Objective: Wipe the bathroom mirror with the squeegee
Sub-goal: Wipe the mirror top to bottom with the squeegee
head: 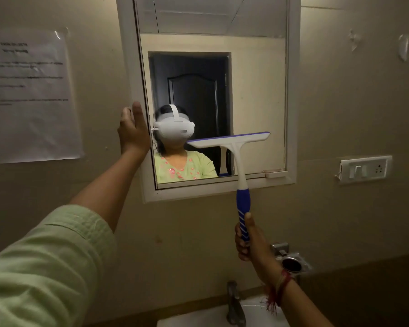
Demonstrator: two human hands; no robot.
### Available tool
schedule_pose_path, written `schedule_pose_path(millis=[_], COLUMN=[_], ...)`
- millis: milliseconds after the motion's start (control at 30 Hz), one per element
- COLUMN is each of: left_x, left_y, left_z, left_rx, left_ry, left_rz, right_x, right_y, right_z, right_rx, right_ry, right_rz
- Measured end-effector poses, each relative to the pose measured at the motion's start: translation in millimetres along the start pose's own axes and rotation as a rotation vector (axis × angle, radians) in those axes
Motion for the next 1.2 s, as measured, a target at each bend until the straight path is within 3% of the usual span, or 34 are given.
schedule_pose_path(millis=[1200], left_x=[-6.4], left_y=[4.2], left_z=[4.5], left_rx=[-0.033], left_ry=[-0.024], left_rz=[0.029], right_x=[-74.8], right_y=[42.4], right_z=[9.7], right_rx=[-0.065], right_ry=[-0.063], right_rz=[-0.163])
Point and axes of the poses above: each hand's wrist, its own y-axis away from the middle knuckle, its own z-axis out of the back of the hand, x = y × z, the point moved 7 cm from there along -y, towards the middle knuckle, and after that the axes turned 6 degrees about -y, right-handed, at the moved point
